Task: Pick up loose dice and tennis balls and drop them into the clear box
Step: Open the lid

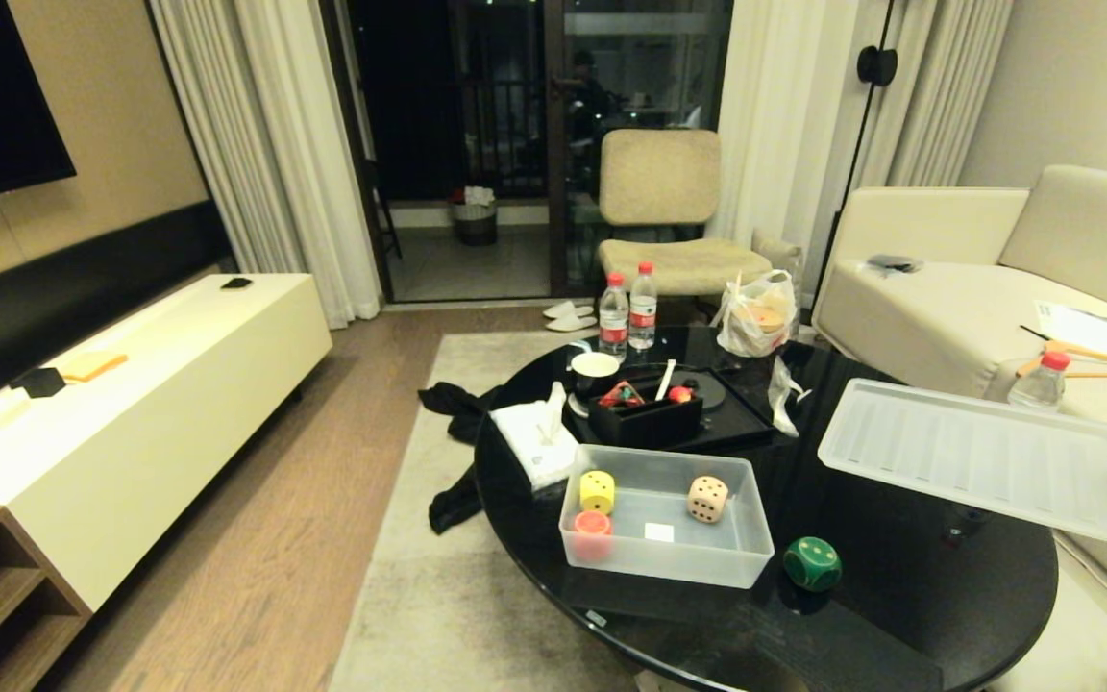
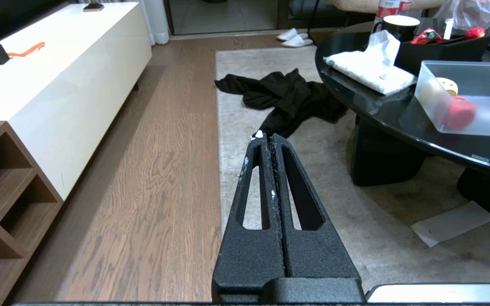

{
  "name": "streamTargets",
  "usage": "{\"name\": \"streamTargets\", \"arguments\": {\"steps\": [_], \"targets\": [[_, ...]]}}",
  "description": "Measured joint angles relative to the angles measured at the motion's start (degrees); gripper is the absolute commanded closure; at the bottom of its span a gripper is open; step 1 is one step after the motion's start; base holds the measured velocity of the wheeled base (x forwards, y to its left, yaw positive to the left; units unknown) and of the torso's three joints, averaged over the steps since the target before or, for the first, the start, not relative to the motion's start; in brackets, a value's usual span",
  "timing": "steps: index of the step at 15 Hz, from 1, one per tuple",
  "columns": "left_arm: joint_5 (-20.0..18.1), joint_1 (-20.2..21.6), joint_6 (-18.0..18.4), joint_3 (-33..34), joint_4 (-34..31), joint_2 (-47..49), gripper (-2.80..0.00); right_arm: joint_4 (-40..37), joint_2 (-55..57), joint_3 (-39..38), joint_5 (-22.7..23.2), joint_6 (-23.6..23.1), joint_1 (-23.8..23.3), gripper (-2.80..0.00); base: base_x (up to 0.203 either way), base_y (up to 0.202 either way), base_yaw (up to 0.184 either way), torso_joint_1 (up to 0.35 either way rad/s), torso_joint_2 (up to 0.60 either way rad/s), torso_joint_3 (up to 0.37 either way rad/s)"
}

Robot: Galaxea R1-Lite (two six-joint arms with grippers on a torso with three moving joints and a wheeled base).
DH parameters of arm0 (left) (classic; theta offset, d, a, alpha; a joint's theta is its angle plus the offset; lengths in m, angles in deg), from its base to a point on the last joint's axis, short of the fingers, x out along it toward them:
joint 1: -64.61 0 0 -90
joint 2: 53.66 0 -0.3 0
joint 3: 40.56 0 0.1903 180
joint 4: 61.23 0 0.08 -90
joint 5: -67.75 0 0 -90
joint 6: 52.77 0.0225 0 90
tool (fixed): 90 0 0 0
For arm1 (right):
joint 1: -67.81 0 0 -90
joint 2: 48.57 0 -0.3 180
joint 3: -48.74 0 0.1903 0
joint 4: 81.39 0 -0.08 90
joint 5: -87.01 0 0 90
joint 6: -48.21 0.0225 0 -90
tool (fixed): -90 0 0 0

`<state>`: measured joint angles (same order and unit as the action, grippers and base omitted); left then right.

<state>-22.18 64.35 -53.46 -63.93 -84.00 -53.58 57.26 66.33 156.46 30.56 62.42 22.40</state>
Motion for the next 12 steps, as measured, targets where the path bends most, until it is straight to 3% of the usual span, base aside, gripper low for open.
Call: {"name": "streamTargets", "arguments": {"steps": [12], "targets": [[0.0,0.0,0.0,0.0,0.1,0.0,0.0,-0.1,15.9,14.2,0.1,0.9,-1.8,0.0,0.0,0.0,0.0,0.0,0.0,0.0]]}}
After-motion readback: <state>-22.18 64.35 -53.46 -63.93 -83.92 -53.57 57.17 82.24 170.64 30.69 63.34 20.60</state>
